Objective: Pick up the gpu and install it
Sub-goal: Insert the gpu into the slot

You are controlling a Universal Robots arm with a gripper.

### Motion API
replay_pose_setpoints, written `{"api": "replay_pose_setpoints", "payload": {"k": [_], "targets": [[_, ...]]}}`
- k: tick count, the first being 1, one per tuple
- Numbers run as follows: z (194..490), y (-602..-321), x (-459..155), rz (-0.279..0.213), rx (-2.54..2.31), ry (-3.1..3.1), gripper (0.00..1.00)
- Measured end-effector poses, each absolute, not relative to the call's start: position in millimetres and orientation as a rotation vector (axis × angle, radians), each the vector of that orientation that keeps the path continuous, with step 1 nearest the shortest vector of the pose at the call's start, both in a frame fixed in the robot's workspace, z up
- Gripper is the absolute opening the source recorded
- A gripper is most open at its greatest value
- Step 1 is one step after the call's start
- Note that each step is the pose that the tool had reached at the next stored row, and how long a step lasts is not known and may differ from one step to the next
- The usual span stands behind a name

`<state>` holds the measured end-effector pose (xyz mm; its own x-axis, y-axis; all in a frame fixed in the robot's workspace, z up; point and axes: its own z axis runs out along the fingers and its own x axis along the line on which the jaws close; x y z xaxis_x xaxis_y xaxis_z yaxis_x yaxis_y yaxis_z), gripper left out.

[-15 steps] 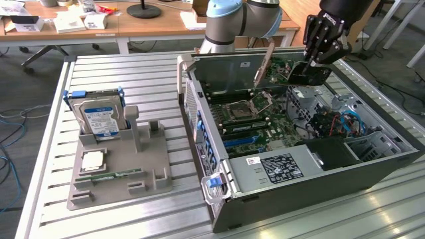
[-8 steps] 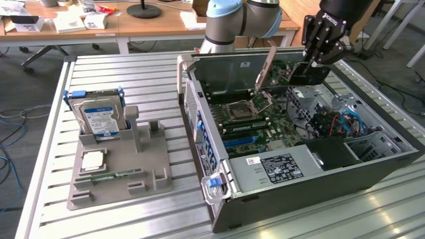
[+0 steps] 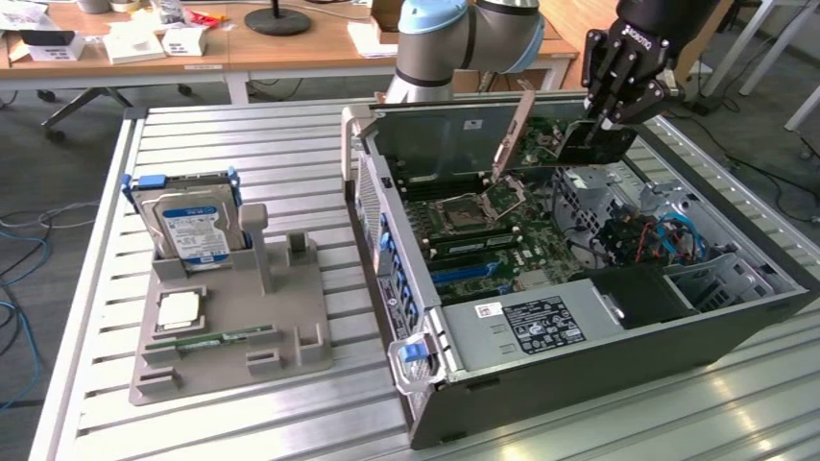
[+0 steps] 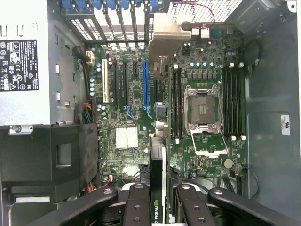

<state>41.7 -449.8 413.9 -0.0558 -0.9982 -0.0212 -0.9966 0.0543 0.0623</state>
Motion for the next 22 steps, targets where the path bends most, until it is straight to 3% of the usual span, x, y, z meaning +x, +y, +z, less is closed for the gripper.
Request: {"api": "replay_pose_setpoints", "payload": {"k": [10, 22], "targets": [[413.7, -449.7, 40.7, -0.090, 2.149, -2.255, 0.26], [411.0, -449.2, 36.0, -0.036, 2.199, -2.257, 0.26]]}}
